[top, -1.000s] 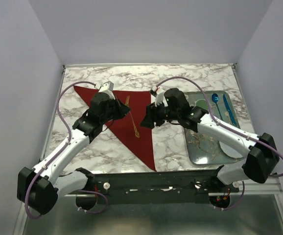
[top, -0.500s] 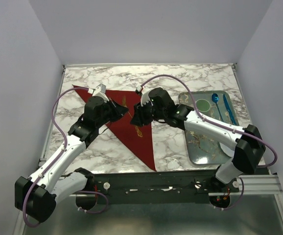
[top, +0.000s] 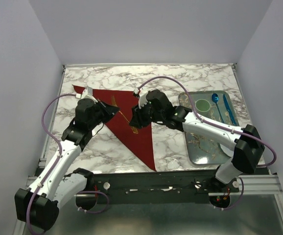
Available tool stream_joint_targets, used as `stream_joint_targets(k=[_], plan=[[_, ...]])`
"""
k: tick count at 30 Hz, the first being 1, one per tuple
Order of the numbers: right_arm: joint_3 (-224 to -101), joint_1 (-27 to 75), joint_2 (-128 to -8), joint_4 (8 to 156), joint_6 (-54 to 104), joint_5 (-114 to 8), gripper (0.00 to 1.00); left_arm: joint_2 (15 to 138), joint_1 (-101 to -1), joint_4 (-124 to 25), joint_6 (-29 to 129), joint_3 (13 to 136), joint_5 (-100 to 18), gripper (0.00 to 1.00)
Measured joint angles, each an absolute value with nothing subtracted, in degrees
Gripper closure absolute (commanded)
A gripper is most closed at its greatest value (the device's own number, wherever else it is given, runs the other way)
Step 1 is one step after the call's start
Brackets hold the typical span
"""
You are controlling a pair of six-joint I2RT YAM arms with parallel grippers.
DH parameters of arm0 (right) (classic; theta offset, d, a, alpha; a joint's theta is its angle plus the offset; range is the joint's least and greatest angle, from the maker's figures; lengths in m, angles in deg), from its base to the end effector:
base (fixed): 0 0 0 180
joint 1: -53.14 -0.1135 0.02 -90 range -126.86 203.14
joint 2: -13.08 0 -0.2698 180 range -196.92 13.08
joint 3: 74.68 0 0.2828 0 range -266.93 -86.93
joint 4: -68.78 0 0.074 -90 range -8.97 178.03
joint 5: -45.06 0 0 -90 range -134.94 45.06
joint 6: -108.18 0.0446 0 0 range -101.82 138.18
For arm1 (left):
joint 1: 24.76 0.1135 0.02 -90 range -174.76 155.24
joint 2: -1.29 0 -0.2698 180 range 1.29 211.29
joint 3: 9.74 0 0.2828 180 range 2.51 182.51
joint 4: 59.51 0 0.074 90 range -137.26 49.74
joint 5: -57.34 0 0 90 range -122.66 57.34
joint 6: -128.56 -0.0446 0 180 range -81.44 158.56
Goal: Fold the napkin, place the utensils inside, and roll it up
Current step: Pass the utensil from the left arm to the right
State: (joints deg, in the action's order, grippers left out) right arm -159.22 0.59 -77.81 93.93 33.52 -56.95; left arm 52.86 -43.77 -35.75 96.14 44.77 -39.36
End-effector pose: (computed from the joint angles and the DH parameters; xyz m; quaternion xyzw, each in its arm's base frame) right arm 0.2392 0.3276 0.2905 -0.3253 0.8061 0.3471 0.3522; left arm 0.2302 -0.0848 0.2973 -0.2401 0.7867 -0.3890 0.4150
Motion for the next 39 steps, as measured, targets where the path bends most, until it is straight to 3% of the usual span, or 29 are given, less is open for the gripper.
stream_joint_targets(k=[16,24,26,27,28,29,30,32,34,39], plan=[[-159.22,-0.66,-78.66,93.89,33.1,-58.31,0.55,50.98,-40.1,-35.16,98.53,43.83,-42.35,1.0],[-159.22,-0.92,-79.6,93.76,33.01,-59.38,0.75,50.04,-38.89,-35.25,99.47,42.8,-42.87,1.0],[-159.22,-0.99,-79.6,93.8,33.03,-59.36,0.89,50.04,-38.57,-35.31,99.77,42.41,-43.09,1.0],[-159.22,-1.07,-79.63,93.83,32.93,-59.38,0.96,50.04,-38.39,-35.31,99.88,42.3,-43.22,0.97],[-159.22,-1.27,-79.67,93.87,32.77,-59.38,0.99,50.04,-38.22,-35.29,99.95,42.19,-43.36,0.83],[-159.22,-1.31,-79.71,93.87,32.6,-59.36,0.99,50.04,-38.08,-35.27,99.95,42.15,-43.49,0.67],[-159.24,-1.38,-79.82,93.83,32.34,-59.38,0.99,50.04,-37.84,-35.14,99.95,42.15,-43.6,0.38],[-159.87,-1.55,-80.5,93.91,32.09,-59.31,0.99,50.04,-37.39,-34.35,99.51,42.28,-43.51,0.11],[-161.16,-1.66,-82.1,94.13,32.09,-58.92,0.99,50.04,-36.99,-31.38,97.78,43.24,-41.83,0.01],[-169.05,-1.66,-90.82,94.48,31.61,-55.97,0.99,49.71,-36.73,-21.61,90.09,50.52,-32.89,0.01]])
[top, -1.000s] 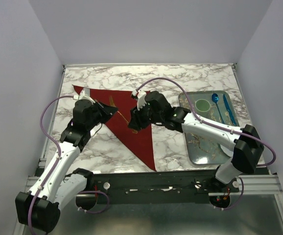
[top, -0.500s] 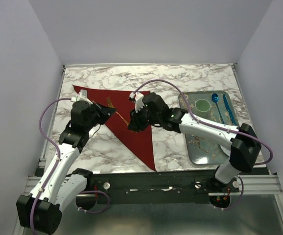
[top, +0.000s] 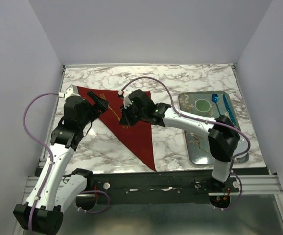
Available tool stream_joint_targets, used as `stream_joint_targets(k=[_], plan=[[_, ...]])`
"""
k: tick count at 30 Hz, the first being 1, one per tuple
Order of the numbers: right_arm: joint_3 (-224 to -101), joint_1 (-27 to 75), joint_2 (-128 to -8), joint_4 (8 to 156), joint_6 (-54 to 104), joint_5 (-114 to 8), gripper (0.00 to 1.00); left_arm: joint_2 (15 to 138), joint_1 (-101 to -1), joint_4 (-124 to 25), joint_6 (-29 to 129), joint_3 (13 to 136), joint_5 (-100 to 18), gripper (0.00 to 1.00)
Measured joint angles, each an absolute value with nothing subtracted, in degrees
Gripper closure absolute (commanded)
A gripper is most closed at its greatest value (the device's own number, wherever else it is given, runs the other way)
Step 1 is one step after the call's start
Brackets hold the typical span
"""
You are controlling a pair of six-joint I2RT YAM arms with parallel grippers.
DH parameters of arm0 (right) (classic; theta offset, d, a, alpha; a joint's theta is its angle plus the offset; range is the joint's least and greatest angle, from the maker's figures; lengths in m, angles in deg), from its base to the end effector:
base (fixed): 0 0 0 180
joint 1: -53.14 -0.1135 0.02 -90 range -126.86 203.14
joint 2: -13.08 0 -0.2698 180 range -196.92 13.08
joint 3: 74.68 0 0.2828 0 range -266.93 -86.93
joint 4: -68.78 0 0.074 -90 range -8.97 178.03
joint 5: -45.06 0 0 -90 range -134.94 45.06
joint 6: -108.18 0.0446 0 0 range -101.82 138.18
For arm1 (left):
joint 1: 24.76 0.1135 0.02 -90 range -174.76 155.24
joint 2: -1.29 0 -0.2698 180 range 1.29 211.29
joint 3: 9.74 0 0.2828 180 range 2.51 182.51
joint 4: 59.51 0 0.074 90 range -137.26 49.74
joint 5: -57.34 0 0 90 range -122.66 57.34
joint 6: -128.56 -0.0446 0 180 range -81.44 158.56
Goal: Fold the napkin, place the utensils inside, and roll it up
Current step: Pass the utensil from the left arm to the right, then place the utensil onto the napkin
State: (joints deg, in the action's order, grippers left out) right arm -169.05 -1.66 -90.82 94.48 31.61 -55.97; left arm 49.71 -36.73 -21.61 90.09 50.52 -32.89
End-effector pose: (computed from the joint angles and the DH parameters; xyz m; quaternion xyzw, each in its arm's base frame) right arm 0.2581 0.3807 0.2606 -0.3535 0.8112 0.3274 0.3312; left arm 0.2194 -0.0467 0.3212 -0.2861 0.7986 -0.2801 0.4493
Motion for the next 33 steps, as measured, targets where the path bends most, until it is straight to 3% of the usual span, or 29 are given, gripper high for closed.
stream_joint_targets(k=[8,18,33], plan=[[-189.36,-1.66,-109.31,101.56,29.49,-51.55,0.99,42.87,-36.45,-14.09,77.96,59.06,-15.49,0.01],[-209.97,-2.3,-125.15,114.52,28.29,-48.58,0.99,41.76,-36.4,-11.14,71.4,59.74,-10.94,0.01],[-210.25,-3.89,-127.16,119.53,28.03,-46.98,0.99,41.76,-36.4,-11.14,70.16,60.24,-11.68,0.01]])
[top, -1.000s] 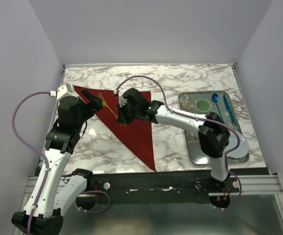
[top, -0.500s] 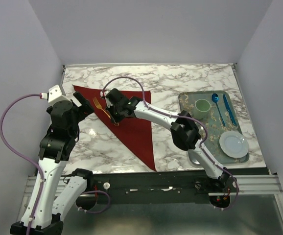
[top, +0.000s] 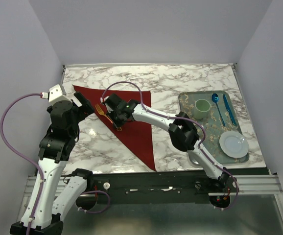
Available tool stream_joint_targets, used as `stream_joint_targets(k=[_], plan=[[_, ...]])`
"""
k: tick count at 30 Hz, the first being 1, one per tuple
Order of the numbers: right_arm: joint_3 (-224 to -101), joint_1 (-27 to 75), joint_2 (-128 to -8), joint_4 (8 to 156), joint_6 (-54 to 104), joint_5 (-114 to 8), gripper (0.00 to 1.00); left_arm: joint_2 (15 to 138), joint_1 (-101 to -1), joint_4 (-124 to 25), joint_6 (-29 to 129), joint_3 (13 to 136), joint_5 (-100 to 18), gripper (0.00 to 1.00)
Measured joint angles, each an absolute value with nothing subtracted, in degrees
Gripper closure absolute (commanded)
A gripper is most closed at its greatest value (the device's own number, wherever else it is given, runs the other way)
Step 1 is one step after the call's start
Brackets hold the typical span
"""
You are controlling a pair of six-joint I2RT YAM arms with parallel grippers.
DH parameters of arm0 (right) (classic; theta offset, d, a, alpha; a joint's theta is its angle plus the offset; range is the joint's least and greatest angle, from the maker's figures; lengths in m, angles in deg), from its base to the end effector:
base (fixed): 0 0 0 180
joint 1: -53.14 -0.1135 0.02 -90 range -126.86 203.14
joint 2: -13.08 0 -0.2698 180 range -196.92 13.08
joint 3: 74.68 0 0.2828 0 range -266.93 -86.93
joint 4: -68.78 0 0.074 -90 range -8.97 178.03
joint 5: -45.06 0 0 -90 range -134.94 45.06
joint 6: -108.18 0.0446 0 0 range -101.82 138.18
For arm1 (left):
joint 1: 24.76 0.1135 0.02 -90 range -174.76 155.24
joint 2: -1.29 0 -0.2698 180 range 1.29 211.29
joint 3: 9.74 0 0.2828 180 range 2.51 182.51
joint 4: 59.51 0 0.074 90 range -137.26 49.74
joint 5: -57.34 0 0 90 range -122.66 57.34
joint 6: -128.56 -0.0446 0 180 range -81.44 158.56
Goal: Fold the napkin, place the utensils inside, and roll it up
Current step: Place the utensil onto the napkin
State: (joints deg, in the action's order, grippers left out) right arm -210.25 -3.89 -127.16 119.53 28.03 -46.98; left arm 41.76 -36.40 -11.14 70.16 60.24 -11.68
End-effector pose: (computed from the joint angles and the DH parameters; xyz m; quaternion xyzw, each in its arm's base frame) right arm 0.3124 0.4846 0.1654 -0.3869 0.8728 0.1779 0.2386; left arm 0.1700 -0.0187 0.3905 -0.2429 0.7694 -0.0731 0.5863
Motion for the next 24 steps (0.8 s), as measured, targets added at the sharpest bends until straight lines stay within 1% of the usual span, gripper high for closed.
stream_joint_targets(k=[13,20,24], plan=[[-210.17,-3.89,-127.67,119.66,27.99,-46.98,0.95,41.91,-36.4,-11.14,70.33,60.24,-12.73,0.01],[-210.19,-3.89,-128.26,119.64,27.99,-47.05,0.88,41.96,-36.38,-11.14,70.37,60.24,-13.0,0.01],[-210.19,-3.89,-128.26,119.64,28.01,-47.05,0.86,42.02,-36.4,-11.14,70.55,60.24,-13.19,0.01]])
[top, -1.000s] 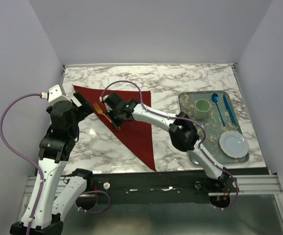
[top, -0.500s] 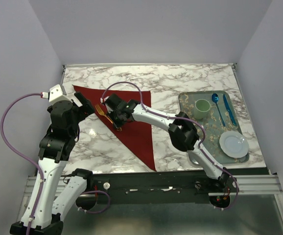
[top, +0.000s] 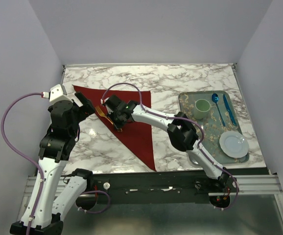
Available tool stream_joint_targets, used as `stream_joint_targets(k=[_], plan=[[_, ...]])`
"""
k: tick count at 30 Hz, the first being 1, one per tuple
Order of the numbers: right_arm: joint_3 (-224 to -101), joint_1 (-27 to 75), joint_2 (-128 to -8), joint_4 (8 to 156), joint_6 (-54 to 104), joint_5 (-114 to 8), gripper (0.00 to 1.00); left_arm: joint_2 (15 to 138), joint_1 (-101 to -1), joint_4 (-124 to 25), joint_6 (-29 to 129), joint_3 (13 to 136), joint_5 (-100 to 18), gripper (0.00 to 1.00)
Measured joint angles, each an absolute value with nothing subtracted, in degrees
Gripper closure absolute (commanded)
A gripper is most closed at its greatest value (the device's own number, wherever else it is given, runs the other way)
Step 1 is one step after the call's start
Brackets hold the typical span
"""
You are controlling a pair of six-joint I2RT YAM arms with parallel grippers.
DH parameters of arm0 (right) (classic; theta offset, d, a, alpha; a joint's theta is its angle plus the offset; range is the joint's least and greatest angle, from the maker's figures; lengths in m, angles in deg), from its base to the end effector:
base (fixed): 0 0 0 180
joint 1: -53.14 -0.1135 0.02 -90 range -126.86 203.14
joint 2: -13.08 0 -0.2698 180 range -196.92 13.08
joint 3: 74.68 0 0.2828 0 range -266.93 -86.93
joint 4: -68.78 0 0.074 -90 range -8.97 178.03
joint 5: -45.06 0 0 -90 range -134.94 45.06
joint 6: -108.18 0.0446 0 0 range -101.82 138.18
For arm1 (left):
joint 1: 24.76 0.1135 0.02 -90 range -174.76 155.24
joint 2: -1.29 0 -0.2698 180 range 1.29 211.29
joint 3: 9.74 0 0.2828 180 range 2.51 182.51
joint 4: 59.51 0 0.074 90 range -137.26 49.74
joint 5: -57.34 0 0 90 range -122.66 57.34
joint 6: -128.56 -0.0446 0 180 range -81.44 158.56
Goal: Fold the napkin, place the utensils inside, and roll it up
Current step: Place the utensil onto the napkin
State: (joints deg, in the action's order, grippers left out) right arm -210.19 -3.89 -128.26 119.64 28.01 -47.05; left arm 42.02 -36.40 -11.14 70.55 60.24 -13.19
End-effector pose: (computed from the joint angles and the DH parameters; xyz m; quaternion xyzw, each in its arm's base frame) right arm 0.3127 0.4851 0.1542 -0.3883 0.8757 0.1726 0.2294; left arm 0.1714 -0.0201 0.3897 -0.2384 0.7730 -0.0845 0.5818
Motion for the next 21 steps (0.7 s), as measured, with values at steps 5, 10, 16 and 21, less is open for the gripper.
stream_joint_targets(k=[5,10,16,21], plan=[[-210.19,-3.89,-128.26,119.66,28.16,-47.09,0.86,42.06,-36.4,-11.12,70.72,60.24,-13.43,0.01],[-210.25,-3.89,-128.28,119.7,28.75,-47.14,0.85,42.06,-36.4,-11.12,70.75,60.24,-13.65,0.01],[-210.54,-3.89,-128.39,119.92,30.17,-47.31,0.73,42.06,-36.4,-11.14,70.79,60.24,-13.91,0.01],[-211.26,-3.87,-128.8,120.23,30.5,-47.57,0.69,42.06,-36.38,-11.14,70.79,60.24,-14.18,0.01]])
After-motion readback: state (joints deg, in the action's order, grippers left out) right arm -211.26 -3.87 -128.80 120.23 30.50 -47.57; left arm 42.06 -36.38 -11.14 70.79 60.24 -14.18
